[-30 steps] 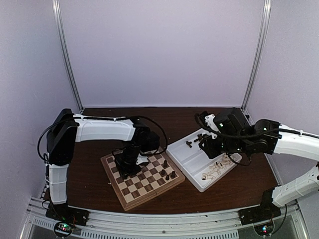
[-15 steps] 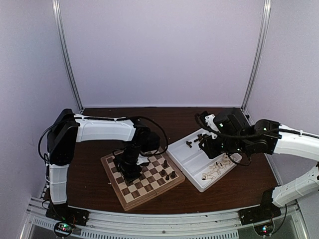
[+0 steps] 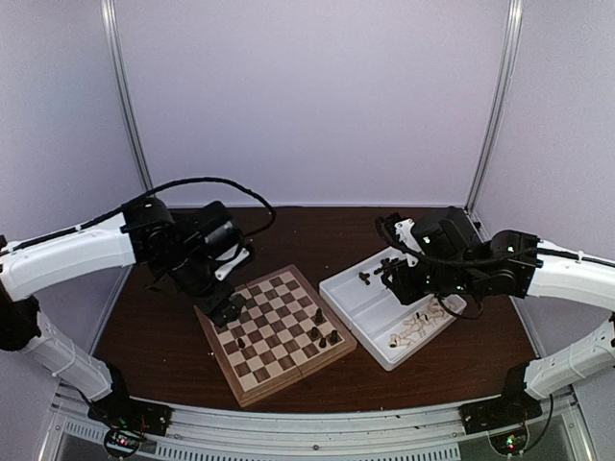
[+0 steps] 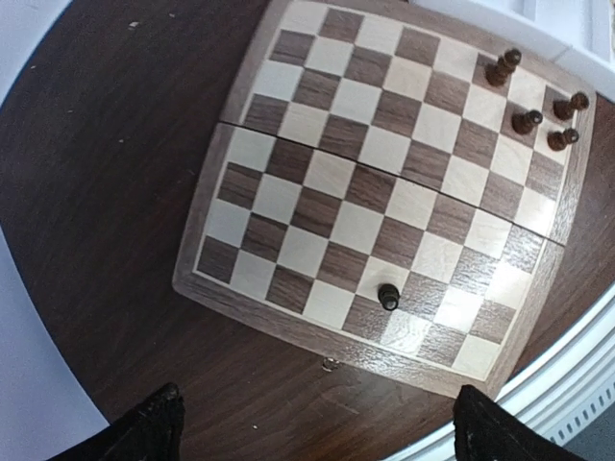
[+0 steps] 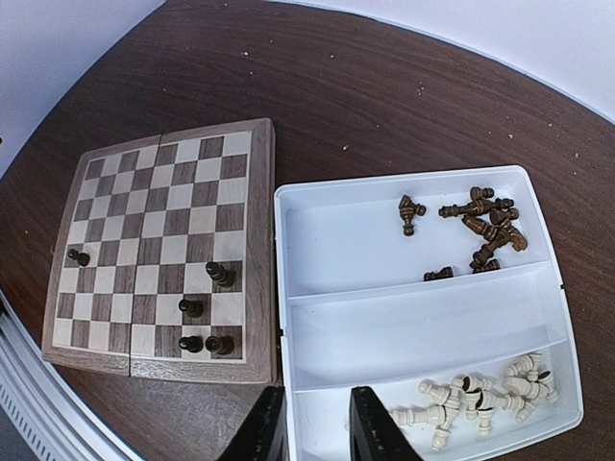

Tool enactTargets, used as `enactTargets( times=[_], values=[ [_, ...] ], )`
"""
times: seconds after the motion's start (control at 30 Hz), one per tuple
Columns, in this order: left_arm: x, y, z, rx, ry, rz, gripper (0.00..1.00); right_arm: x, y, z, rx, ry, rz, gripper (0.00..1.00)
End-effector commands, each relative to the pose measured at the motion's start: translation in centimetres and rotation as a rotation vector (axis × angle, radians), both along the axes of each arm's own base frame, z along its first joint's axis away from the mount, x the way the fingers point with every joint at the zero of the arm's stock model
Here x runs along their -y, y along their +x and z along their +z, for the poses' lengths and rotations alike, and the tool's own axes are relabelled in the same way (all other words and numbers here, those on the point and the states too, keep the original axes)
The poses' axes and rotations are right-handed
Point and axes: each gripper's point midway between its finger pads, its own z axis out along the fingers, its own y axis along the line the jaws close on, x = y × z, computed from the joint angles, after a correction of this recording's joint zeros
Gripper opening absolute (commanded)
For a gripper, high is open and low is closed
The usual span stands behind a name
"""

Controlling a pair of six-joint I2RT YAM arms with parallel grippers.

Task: Set up the chess pieces on the board
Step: Place the chess piece on the chessboard, then pick up the chess piece from the chessboard.

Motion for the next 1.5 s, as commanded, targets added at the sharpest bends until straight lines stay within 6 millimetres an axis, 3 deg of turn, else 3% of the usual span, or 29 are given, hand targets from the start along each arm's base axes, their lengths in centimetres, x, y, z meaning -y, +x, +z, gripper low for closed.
enactTargets(
  times=[0.0,0.17,0.4,0.57,0.63,0.8,1.1,1.47],
  values=[
    [-1.5,1.8,3.1,0.225,-0.240,0.207,0.98,-0.2,0.4,-0.1,0.001,0.018,-0.011,0.27],
    [-4.3,0.6,1.4,0.274,-0.444,0.400,0.97,-0.3,0.4,-0.1,-0.004,0.037,-0.021,0.26],
    [-4.0,-0.7,-1.8,0.194,-0.493,0.414,0.98,0.3,0.4,-0.2,0.005,0.044,-0.041,0.26],
    [-2.2,-0.6,-3.6,0.111,-0.440,0.387,0.97,1.2,0.8,-1.5,0.049,0.018,-0.060,0.28],
    [-1.2,-0.4,-4.5,0.080,-0.422,0.367,0.89,1.9,0.9,-2.3,0.068,-0.012,-0.067,0.29],
    [0.7,-0.3,-6.4,-0.006,-0.363,0.343,0.57,4.3,1.5,-3.2,0.134,-0.081,-0.133,0.31],
    [2.4,0.2,-8.7,-0.072,-0.284,0.338,0.47,7.4,1.9,-5.0,0.200,-0.103,-0.168,0.35],
    [2.1,-0.1,-10.5,-0.107,-0.200,0.377,0.36,10.5,1.4,-6.6,0.240,-0.114,-0.205,0.36]
  ],
)
